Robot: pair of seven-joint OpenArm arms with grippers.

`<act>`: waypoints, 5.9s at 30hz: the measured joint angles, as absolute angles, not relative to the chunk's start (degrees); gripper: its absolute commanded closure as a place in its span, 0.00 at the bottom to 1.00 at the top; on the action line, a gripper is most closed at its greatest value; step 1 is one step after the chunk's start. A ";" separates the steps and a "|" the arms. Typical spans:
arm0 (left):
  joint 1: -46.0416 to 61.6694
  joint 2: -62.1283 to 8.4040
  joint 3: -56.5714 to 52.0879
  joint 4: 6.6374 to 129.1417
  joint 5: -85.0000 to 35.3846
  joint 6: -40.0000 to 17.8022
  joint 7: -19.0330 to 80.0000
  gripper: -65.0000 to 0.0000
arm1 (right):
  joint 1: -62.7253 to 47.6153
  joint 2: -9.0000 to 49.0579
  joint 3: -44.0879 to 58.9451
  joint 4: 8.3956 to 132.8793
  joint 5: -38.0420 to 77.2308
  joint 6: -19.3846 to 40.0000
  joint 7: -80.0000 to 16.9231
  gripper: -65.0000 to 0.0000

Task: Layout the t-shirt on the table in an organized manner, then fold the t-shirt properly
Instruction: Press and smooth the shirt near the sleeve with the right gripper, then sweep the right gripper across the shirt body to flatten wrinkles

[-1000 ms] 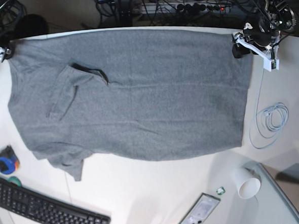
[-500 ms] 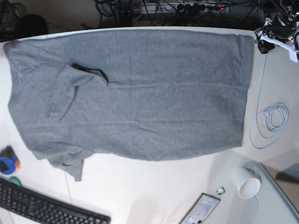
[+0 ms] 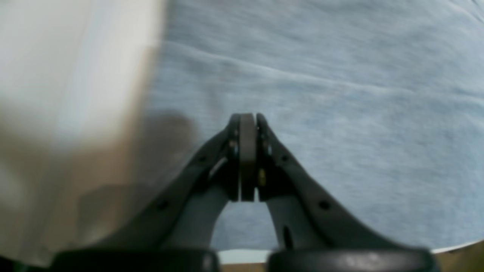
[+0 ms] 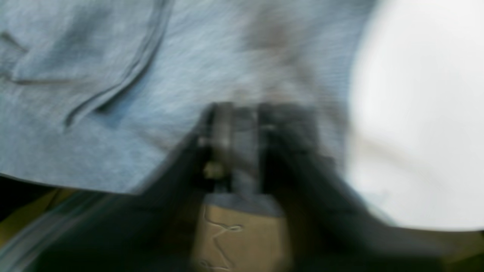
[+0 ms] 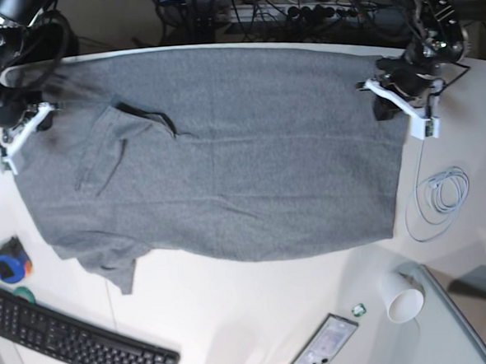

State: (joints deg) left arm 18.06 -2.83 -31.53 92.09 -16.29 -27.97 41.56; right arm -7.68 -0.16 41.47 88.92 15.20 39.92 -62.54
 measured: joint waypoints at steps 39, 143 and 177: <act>17.32 -3.99 -31.83 84.14 -15.90 -27.40 41.34 1.00 | 0.12 -2.98 32.67 74.87 15.03 39.90 -64.64 0.99; 18.31 -6.68 -37.21 87.35 -11.84 -28.27 36.91 1.00 | 2.20 0.93 29.12 73.21 15.00 39.94 -56.51 0.99; 18.31 -7.03 -37.63 86.98 -11.94 -28.25 36.86 1.00 | -9.21 -6.52 29.52 94.56 15.25 39.92 -66.35 0.15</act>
